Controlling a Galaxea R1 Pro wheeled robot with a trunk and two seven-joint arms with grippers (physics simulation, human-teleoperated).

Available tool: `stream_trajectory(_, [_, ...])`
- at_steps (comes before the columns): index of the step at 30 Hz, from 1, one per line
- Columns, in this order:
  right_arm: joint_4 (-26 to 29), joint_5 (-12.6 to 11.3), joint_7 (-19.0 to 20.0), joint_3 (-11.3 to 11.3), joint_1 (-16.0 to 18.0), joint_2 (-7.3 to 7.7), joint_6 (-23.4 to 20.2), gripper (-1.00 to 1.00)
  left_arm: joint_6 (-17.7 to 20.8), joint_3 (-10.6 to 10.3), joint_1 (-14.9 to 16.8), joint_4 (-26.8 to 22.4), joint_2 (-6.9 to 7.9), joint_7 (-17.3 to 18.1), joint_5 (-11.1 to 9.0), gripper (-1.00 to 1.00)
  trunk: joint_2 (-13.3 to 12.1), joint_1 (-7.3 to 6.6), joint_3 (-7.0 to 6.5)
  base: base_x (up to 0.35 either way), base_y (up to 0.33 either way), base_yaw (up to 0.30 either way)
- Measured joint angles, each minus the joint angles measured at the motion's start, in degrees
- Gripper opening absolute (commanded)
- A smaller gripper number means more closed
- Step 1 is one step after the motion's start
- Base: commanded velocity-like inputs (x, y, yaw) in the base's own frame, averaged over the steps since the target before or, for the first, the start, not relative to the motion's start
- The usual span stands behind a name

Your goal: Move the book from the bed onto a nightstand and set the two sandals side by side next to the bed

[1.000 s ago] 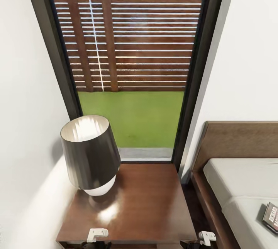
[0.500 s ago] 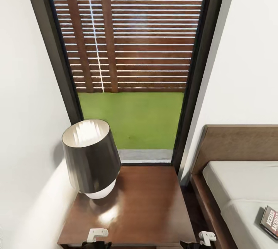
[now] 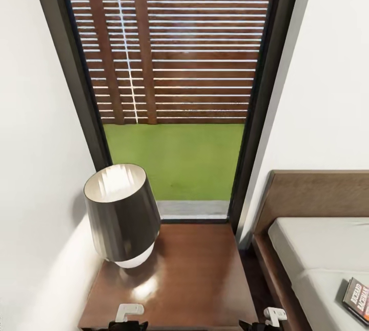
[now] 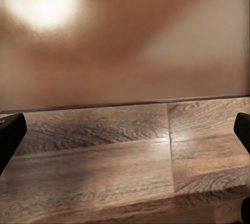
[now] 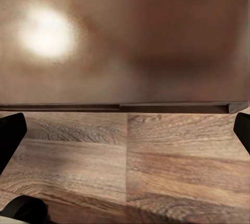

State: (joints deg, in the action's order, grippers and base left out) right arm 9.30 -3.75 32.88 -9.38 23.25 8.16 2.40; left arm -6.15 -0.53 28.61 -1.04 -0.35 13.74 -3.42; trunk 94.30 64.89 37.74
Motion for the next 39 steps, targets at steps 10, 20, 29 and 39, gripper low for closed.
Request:
stream_trajectory(10, [0.01, 0.00, 0.00, 0.00, 0.00, 0.00, 0.00, 1.00, 0.06, 0.00, 0.00, 0.00, 0.00, 0.05, 0.00, 1.00, -4.01, -2.20, -1.80, 0.000, 0.000, 0.000])
stream_trajectory(20, [0.01, 0.00, 0.00, 0.00, 0.00, 0.00, 0.00, 1.00, 0.06, 0.00, 0.00, 0.00, 0.00, 0.05, 0.00, 1.00, -8.02, -4.39, -3.59, 0.000, 0.000, 0.000])
stream_trajectory(29, [0.02, 0.00, 0.00, 0.00, 0.00, 0.00, 0.00, 1.00, 0.05, 0.00, 0.00, 0.00, 0.00, 0.05, 0.00, 1.00, -11.63, -6.37, -5.21, 0.000, 0.000, 0.000])
stream_trajectory(39, [0.01, 0.00, 0.00, 0.00, 0.00, 0.00, 0.00, 1.00, 0.03, 0.00, 0.00, 0.00, 0.00, 0.05, 0.00, 1.00, -15.65, -8.57, -7.00, 0.000, 0.000, 0.000])
